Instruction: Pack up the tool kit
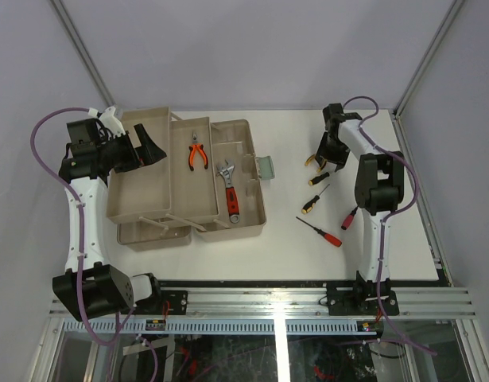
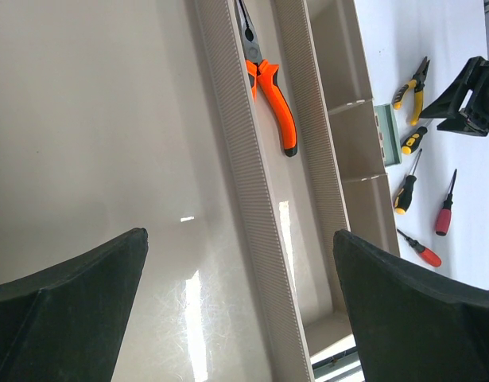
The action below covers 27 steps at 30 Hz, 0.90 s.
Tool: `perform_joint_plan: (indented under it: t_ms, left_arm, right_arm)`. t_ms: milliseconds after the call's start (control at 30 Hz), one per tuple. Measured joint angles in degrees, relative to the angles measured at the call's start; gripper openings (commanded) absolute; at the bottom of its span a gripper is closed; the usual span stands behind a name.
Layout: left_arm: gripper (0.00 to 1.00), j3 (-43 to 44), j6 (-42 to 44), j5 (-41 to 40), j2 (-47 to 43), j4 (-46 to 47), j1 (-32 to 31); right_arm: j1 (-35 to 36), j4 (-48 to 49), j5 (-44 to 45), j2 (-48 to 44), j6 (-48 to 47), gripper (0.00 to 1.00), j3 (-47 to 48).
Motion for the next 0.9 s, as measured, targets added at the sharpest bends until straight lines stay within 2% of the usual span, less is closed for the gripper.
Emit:
perform_joint_plan:
  t_ms: [400,633,700,867,900]
  left_arm:
    - [1.0,0.0,0.28,-0.02,0.0,-0.31,0.0]
    - [1.0,0.02,0.31,-0.07,0.0,-0.46,0.0]
    - [1.0,0.02,0.31,-0.07,0.0,-0.46,0.0]
    - [1.0,0.02,0.28,-0.07,0.0,-0.46,0.0]
    - [1.0,0.02,0.28,-0.07,0.0,-0.46,0.0]
  right_arm:
    - [-1.95,0.52,-3.23,6.71,-0.81,0.59,8.83]
    - [-1.95,-0.52,-4.48,10.27,-1.99,0.53,13.22]
    - [-1.95,-1.29,-4.31,10.38,-2.54,0.44,13.33]
    - [-1.97,-2.6,-4.48,10.38,-3.82,0.01,13.33]
    - [-1.97,-2.73,-4.37,10.38,-3.65,0.0,13.33]
